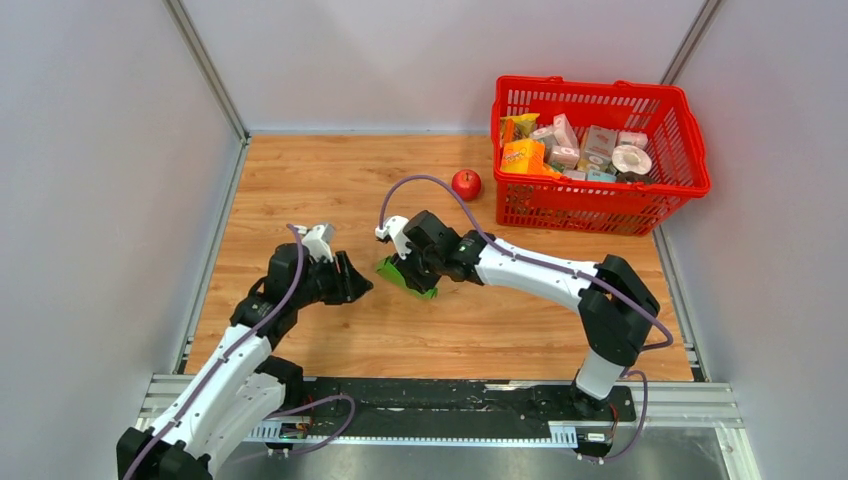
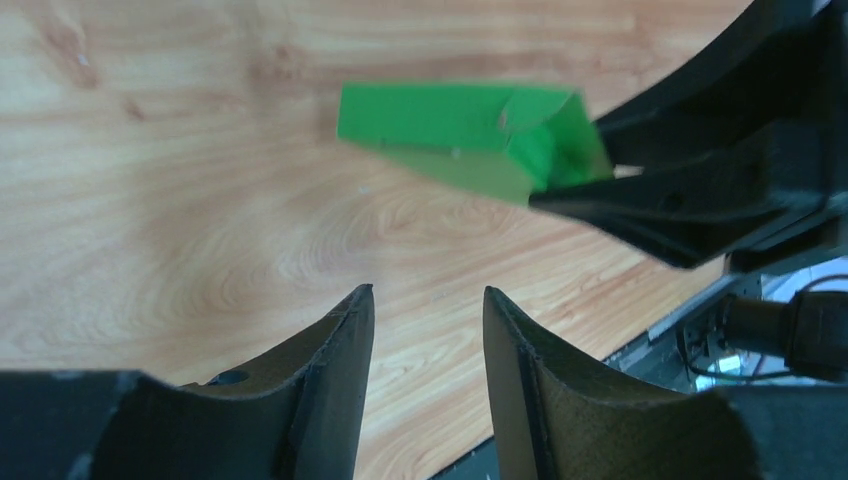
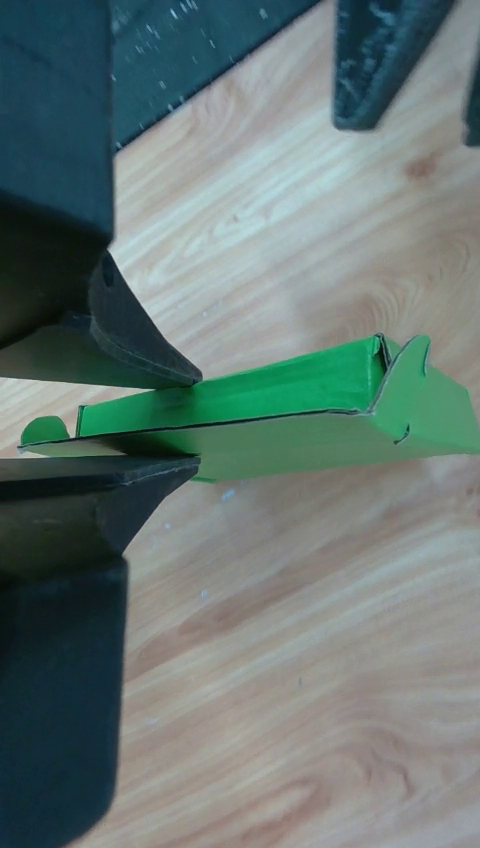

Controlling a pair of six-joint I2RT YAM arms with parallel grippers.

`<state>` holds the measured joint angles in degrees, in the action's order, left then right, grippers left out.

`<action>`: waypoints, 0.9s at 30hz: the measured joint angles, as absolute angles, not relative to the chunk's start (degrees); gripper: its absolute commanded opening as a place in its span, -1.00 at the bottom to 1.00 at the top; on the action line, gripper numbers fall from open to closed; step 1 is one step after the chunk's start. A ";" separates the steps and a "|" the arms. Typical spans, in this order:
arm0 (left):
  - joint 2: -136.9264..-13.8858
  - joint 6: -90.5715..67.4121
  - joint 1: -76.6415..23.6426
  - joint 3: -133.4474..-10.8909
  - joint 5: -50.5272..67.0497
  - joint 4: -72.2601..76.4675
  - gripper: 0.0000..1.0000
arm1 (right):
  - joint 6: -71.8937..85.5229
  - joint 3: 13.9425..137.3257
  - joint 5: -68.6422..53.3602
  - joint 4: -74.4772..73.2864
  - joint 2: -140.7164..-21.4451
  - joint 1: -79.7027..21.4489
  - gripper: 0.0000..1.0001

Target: Fold the paper box

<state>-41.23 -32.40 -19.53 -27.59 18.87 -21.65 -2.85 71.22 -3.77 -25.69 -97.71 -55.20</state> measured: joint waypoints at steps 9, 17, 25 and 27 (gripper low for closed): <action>-46.46 -30.46 -19.53 -33.43 16.36 -16.47 0.06 | -2.98 79.05 -14.06 -34.54 -103.15 -53.23 -0.25; -51.18 -30.68 -19.53 -31.90 15.59 -11.62 0.01 | -1.72 78.83 -14.48 -36.67 -107.74 -53.08 -0.04; -49.01 -30.09 -19.53 -28.80 14.20 -10.22 0.02 | -0.47 74.08 -13.58 -34.24 -106.26 -53.06 -0.13; -51.24 -29.26 -19.53 -29.32 15.16 -10.24 -0.05 | -0.19 73.52 -13.67 -33.67 -105.75 -53.06 -0.22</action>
<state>-51.24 -29.26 -19.53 -29.32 15.16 -10.24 -0.19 73.52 -13.67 -33.67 -105.75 -53.06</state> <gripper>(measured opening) 0.513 0.446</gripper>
